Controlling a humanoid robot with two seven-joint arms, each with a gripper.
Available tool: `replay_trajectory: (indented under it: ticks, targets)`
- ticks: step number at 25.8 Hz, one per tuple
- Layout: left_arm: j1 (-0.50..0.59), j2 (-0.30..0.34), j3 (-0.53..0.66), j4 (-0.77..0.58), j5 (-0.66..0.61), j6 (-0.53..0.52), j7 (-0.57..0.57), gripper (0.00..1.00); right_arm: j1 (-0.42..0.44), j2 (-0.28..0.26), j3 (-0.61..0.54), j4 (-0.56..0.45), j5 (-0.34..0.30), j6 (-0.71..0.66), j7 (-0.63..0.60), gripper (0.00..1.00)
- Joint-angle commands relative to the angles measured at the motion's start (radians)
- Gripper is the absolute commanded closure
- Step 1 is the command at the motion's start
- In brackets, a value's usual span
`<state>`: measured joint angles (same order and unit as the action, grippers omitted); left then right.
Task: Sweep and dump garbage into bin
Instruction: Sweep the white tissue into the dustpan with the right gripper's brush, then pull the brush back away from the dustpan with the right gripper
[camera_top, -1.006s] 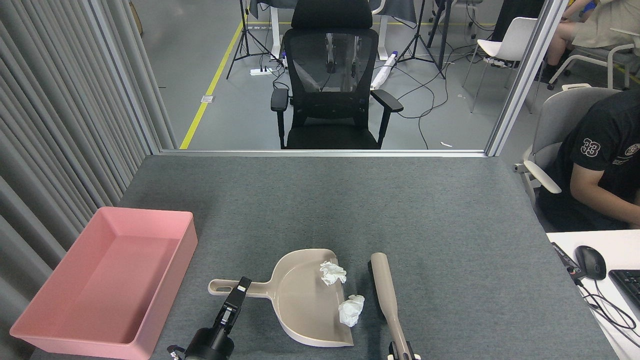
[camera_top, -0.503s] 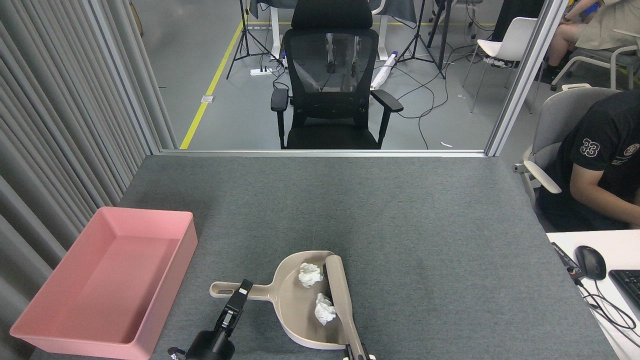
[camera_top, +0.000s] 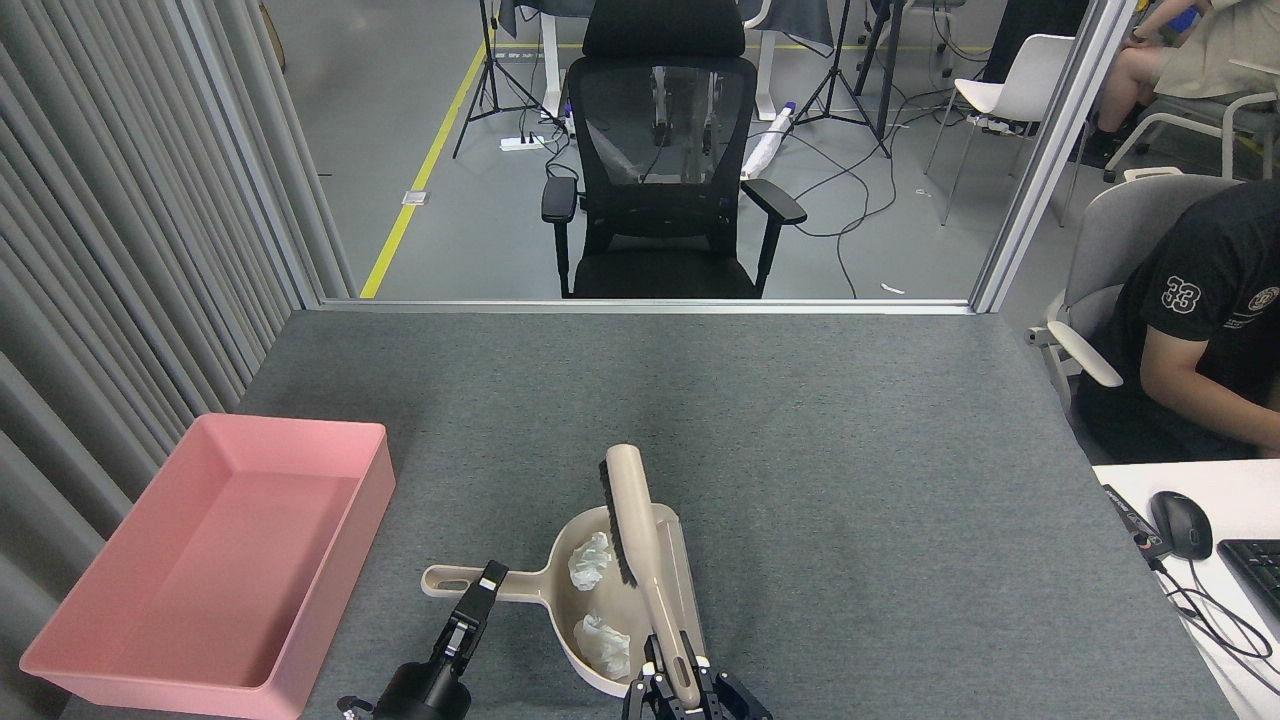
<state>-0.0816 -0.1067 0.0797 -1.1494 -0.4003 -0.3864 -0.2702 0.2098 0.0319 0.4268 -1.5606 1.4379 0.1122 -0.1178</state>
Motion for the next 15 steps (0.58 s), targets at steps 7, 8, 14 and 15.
replay_trajectory:
  ticks: [7, 8, 14, 15]
  targets:
    - [-0.003, -0.001, 0.003, 0.004, 0.005, 0.007, 0.000, 0.82, 0.056, -0.038, -0.198, -0.093, -0.024, -0.039, 0.001, 1.00]
    - [-0.003, -0.002, 0.002, 0.008, 0.005, 0.007, 0.002, 0.82, 0.062, -0.046, -0.210, -0.098, -0.045, -0.040, 0.001, 1.00]
    - [-0.006, -0.002, 0.011, 0.017, 0.003, 0.009, 0.003, 0.82, 0.088, -0.129, -0.279, -0.076, -0.077, -0.040, -0.010, 1.00]
    - [-0.007, -0.002, 0.012, 0.023, 0.003, 0.009, 0.005, 0.82, 0.094, -0.132, -0.307, -0.076, -0.080, -0.045, -0.010, 1.00]
